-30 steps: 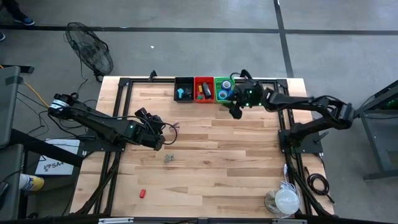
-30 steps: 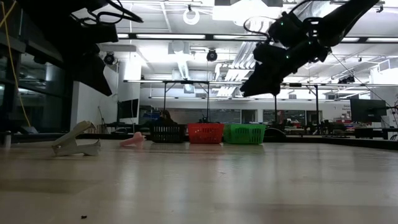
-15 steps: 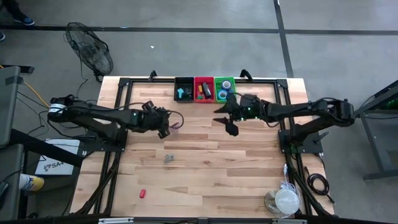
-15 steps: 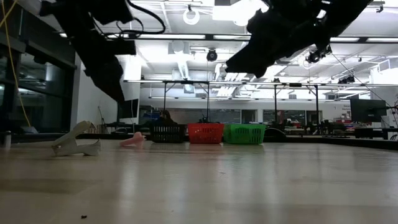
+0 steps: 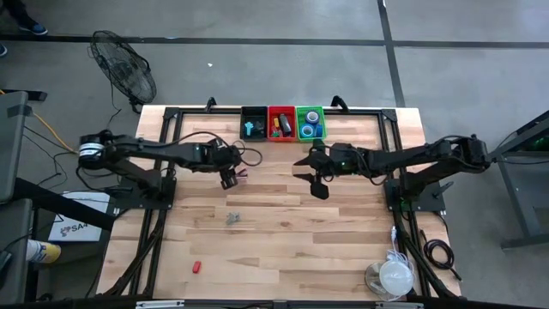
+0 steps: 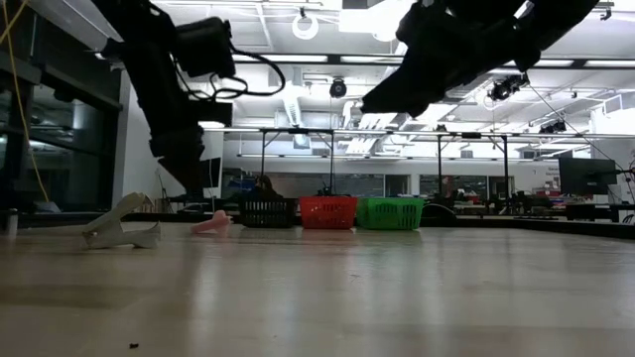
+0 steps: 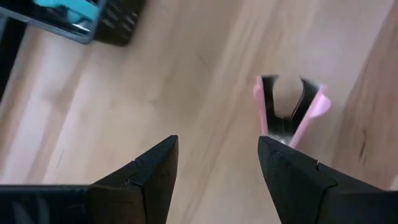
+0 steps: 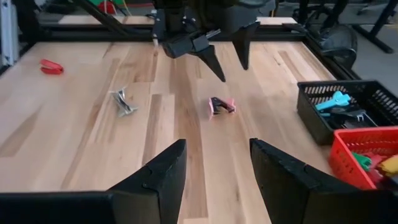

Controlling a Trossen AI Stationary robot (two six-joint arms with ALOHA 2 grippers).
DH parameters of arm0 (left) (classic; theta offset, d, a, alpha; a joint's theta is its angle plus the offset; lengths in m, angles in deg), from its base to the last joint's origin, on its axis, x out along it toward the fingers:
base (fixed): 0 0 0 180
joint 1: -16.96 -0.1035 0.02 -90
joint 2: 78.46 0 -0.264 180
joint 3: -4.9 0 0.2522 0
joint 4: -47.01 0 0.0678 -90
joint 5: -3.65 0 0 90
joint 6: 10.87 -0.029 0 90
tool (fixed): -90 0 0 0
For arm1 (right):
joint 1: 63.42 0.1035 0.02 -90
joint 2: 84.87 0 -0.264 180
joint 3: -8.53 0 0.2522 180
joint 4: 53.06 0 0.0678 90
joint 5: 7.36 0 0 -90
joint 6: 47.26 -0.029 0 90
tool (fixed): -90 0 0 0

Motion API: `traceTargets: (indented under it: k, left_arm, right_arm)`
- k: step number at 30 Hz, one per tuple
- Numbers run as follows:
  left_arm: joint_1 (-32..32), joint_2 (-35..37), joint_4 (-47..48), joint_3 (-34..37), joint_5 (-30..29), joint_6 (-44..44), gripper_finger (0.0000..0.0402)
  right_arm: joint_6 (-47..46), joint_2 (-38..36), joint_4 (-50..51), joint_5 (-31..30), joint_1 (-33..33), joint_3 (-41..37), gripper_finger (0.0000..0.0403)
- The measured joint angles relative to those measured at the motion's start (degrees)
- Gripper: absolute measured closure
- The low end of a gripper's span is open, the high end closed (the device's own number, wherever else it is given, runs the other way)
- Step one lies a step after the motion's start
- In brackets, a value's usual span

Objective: Pick and place Stapler, Stapler remover, tape
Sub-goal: Put the pink staple remover into the black bin

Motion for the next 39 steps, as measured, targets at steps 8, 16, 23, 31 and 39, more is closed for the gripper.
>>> traceTargets:
  k: [8,16,23,31,39]
  left_arm:
    - [-0.4,-2.5,-1.0,0.0,-0.7,-2.0,0.0186]
    - [-0.4,-2.5,-0.6,0.0,4.5,-1.5,0.0185]
    - [-0.4,-2.5,-0.4,0.0,3.4,0.0,0.0170]
    - [-0.4,-2.5,1.7,0.0,4.5,0.2,0.0110]
    - [-0.4,-7.0,1.2,0.1,7.0,-4.4,0.0103]
  right_arm:
    - [0.0,0.0,3.7,-3.3,0.1,0.0,0.0231]
    - [0.0,0.0,4.8,-4.1,0.1,0.0,0.0231]
    - [0.9,0.0,5.1,-4.1,0.1,0.0,0.0231]
    - [2.1,0.0,5.2,-4.1,0.1,0.0,0.0231]
    - [2.6,0.0,5.3,-4.1,0.1,0.0,0.0231]
